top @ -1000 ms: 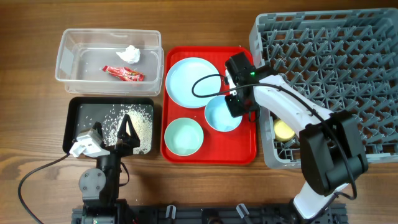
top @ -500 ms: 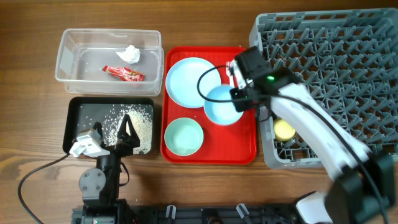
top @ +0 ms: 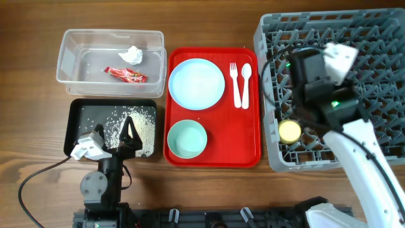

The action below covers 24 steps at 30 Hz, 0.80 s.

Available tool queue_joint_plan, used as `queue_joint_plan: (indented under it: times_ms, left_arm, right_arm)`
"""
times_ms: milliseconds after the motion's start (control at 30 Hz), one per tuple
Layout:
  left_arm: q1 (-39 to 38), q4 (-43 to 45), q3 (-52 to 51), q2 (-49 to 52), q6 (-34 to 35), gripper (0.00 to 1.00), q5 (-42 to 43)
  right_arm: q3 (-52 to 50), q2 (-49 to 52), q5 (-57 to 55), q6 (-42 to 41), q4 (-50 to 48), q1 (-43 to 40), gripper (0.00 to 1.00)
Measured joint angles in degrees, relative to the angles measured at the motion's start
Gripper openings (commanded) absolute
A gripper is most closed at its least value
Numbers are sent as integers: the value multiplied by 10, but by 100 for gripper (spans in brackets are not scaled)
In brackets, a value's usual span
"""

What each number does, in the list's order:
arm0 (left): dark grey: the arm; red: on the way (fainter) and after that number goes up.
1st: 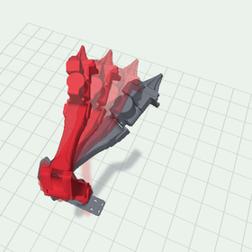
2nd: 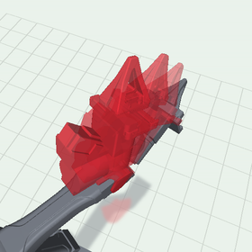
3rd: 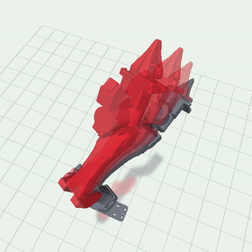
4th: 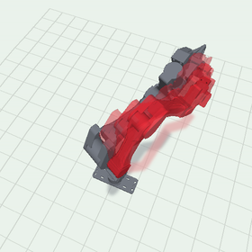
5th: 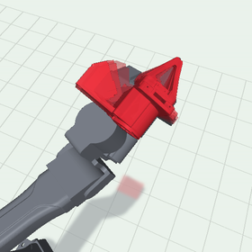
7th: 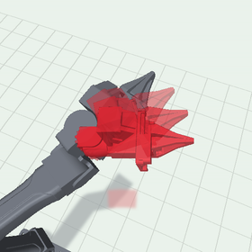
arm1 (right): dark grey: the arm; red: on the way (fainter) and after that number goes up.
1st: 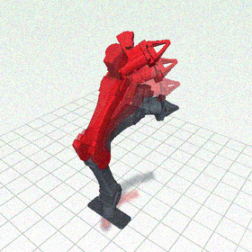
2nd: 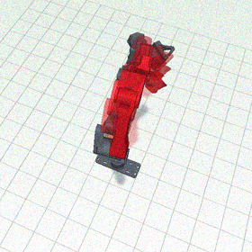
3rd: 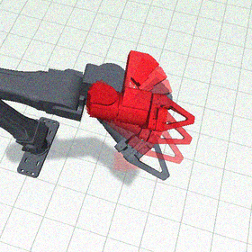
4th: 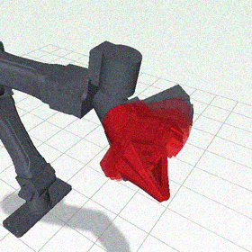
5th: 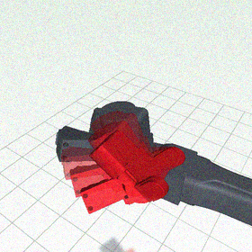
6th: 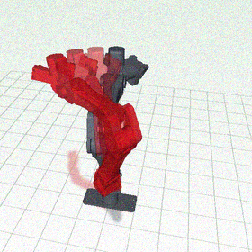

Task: Sort waste into correct bins and load items into the dishwasher rack
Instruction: 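Carry the light-blue bowl into the rack and set it down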

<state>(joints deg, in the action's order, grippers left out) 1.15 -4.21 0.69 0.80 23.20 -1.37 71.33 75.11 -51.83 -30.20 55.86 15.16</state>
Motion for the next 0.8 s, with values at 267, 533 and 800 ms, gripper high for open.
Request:
queue_joint_plan:
  times_ms: [267,533,800]
  left_arm:
    - [0,0,0,0,0,100,0]
    - [0,0,0,0,0,100,0]
    - [0,0,0,0,0,100,0]
  right_arm:
    - [0,117,-108,10,-34,-68,4]
    - [0,198,-123,38,-56,-72,4]
    - [0,233,-133,51,-62,-58,4]
